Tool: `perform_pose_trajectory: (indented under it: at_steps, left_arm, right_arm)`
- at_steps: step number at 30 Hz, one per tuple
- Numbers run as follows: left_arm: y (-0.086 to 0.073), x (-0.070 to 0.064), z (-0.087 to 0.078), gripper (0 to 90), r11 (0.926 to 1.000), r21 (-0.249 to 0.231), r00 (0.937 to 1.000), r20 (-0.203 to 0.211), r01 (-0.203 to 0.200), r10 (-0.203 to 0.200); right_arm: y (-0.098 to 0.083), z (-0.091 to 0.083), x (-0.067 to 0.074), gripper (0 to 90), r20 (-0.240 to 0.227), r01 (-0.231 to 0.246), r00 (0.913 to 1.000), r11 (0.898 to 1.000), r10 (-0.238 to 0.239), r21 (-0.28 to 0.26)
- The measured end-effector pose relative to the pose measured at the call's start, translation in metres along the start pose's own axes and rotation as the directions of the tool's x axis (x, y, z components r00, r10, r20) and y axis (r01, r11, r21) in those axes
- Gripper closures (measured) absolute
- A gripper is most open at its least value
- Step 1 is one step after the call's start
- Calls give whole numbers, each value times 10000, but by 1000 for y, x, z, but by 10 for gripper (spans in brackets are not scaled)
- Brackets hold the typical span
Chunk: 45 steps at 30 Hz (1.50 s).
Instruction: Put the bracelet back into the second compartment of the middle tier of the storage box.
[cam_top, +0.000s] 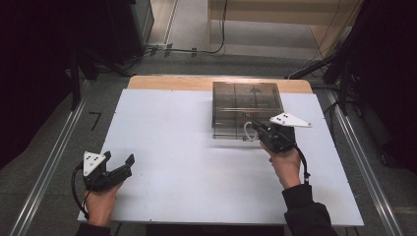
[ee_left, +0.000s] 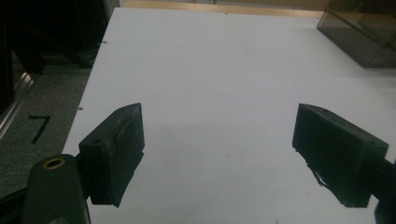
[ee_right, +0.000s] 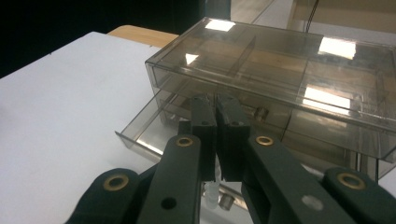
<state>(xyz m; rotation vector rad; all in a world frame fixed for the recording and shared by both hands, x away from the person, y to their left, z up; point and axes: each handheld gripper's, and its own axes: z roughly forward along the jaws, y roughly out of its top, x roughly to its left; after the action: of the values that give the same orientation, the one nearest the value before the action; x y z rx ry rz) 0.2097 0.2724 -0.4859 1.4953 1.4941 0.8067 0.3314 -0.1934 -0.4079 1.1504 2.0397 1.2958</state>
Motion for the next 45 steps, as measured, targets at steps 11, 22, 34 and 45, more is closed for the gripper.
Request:
perform_pose_trajectory:
  at_steps: [11, 22, 34, 45]
  left_arm:
    - [0, 0, 0, 169, 10000, -3, 10000, 17, -5, 5]
    - [0, 0, 0, 169, 10000, -13, 10000, 35, -1, 1]
    - [0, 1, -1, 169, 10000, -20, 10000, 42, 29, -29]
    - [-1, 1, 0, 169, 10000, 10, 10000, 46, 16, -16]
  right_arm:
    - [4, 16, 3, 844, 210, 18, 9998, 10000, -17, -34]
    - [2, 30, 0, 844, 339, -112, 9994, 9999, 110, 70]
    - [-4, 49, -2, 844, 482, -233, 9986, 9976, 201, 659]
    - [-11, 56, -7, 843, 1438, 133, 9890, 9903, -334, 1384]
